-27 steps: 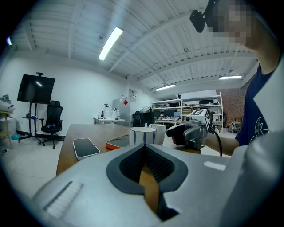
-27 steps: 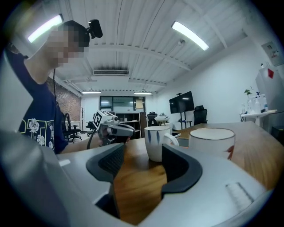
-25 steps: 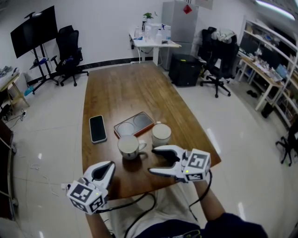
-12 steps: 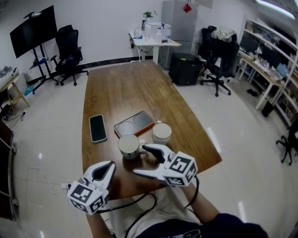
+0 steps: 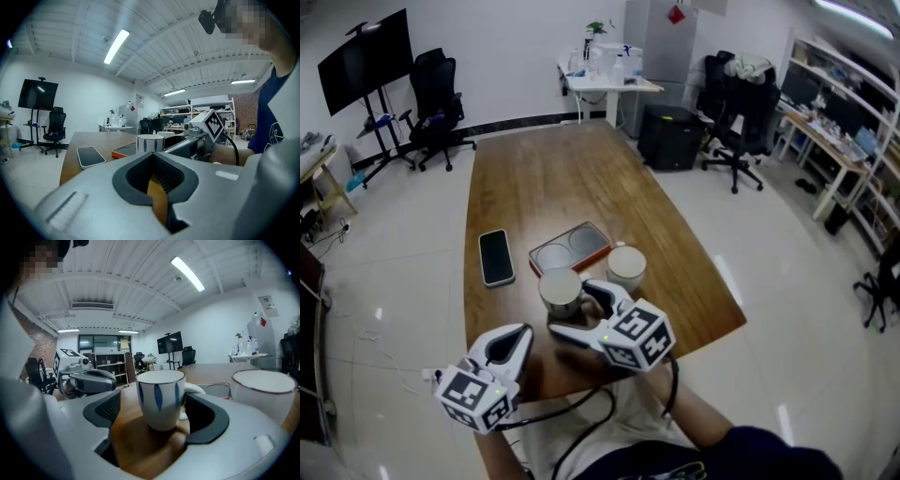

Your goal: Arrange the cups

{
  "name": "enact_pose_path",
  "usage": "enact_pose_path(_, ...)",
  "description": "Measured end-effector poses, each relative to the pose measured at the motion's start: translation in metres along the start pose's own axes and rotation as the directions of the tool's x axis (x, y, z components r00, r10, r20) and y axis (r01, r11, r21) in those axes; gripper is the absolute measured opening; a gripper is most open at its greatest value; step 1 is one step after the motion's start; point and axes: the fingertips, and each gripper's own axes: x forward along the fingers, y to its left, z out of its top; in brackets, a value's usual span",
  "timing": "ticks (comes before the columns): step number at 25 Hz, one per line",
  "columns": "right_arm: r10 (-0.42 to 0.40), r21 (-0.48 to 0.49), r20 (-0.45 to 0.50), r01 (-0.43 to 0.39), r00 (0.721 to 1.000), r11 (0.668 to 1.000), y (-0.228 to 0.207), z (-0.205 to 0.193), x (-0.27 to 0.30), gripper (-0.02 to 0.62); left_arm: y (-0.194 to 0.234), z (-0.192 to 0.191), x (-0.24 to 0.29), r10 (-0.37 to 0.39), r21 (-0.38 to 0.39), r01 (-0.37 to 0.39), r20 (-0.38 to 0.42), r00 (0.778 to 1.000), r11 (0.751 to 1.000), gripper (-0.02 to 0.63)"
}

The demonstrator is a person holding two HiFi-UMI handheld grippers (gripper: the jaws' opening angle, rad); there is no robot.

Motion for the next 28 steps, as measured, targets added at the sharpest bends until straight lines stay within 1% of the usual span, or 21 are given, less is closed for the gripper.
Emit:
enact_pose_path(4,-0.036,0.023,-0.033,0.037,0.999,0.999,-0.007,0.003,0.015,0.415,0.001,0.002,0.000,-0.001,0.002,0.001,0.000,1.000,1.000,0.003)
enact_pose_path(9,-0.055,0.036,-0.059,0.058,0.997,0.998,-0.013,0.003,0.031,0.416,0.000,-0.001,0.001,0.000,0.004,0.000,0.002,1.000,1.000,0.003)
enact_pose_path(13,-0.052,0.043,-0.061,0.054,0.997,0.998,-0.016,0.007,0.038,0.407,-0.001,0.000,0.002,0.000,0.005,0.000,0.004,1.000,1.000,0.003)
enact_pose_path(14,-0.054,0.042,-0.067,0.057,0.996,0.998,-0.017,0.006,0.038,0.396,-0.002,0.001,0.002,0.000,0.005,0.000,0.004,1.000,1.000,0.003)
enact_pose_path(17,-0.054,0.029,-0.065,0.056,0.996,0.998,-0.017,0.010,0.038,0.393,-0.002,0.001,0.002,-0.001,0.004,0.001,0.003,1.000,1.000,0.003)
enact_pose_path(23,0.057,0.004,-0.079,-0.056,0.995,0.998,0.000,0.002,0.037,0.393,-0.002,0.001,0.003,0.000,0.004,0.000,0.005,1.000,1.000,0.003)
enact_pose_path(28,0.136,-0.020,-0.060,-0.138,0.989,0.990,0.020,-0.004,0.015,0.393,-0.002,0.000,0.004,-0.002,0.012,0.002,0.002,1.000,1.000,0.003)
